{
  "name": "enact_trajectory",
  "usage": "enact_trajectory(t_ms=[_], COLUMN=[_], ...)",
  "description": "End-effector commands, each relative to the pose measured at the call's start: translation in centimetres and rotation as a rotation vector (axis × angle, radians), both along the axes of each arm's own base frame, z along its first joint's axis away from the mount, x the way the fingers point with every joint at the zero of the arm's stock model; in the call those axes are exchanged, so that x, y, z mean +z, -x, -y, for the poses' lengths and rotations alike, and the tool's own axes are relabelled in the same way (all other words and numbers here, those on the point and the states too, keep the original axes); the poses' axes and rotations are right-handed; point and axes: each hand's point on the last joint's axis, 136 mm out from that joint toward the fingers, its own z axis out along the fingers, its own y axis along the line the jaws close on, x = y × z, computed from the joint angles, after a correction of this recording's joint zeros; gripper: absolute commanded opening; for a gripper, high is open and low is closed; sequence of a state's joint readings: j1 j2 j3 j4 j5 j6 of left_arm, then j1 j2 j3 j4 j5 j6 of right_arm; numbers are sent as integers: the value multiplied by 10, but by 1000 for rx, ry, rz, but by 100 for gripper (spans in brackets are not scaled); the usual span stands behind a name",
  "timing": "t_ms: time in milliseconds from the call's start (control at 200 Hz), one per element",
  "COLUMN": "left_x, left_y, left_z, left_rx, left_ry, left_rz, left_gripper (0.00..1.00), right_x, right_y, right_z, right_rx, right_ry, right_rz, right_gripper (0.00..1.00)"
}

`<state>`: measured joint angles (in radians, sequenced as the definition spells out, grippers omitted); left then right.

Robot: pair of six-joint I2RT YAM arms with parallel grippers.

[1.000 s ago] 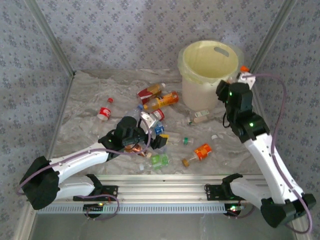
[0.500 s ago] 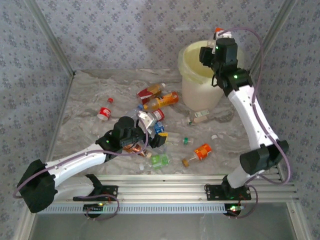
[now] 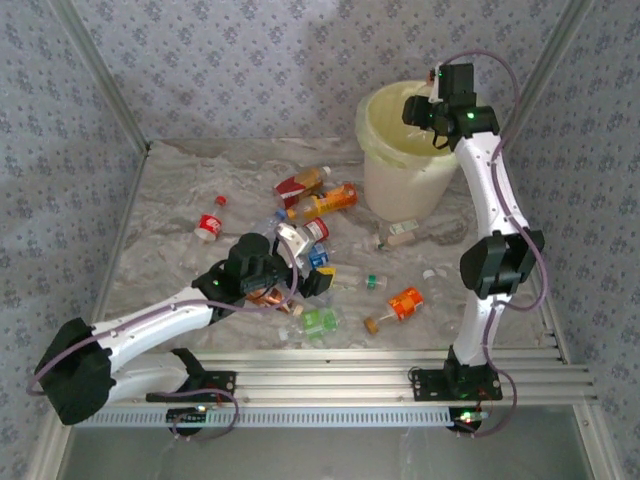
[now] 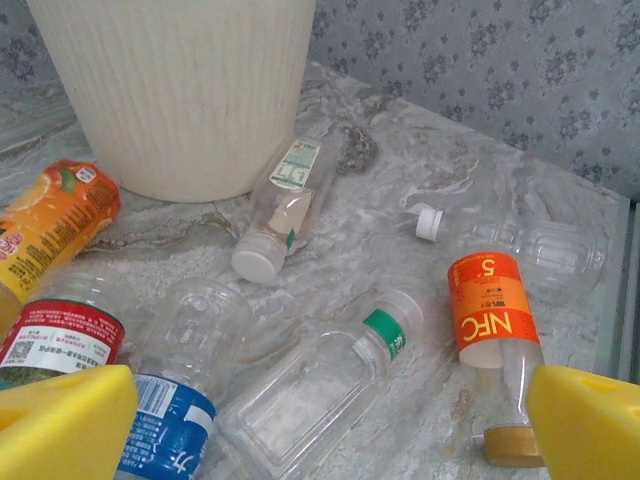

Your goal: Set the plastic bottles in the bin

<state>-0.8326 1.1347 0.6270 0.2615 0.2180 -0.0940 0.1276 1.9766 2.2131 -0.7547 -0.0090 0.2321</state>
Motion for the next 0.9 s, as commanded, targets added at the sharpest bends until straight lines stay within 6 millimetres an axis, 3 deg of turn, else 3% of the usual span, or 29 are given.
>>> enact_trajectory(t_ms=[0,400,894], left_x=[5,-4,-12], left_y=[2,3,-1], left_z=[8,15,18], left_rx=[-36,-58,-52], left_ry=[2,-18,-35], left_rz=[12,-14,-31], left_gripper=[100,100,99], right_x=[-17,-70,-109], right_y=[3,-5,-3], right_z=[-4,8,11], right_rx=[25,-6,9], right_ry=[-36,9,91], right_rz=[-98,-252,-368], right_gripper=[59,59,61])
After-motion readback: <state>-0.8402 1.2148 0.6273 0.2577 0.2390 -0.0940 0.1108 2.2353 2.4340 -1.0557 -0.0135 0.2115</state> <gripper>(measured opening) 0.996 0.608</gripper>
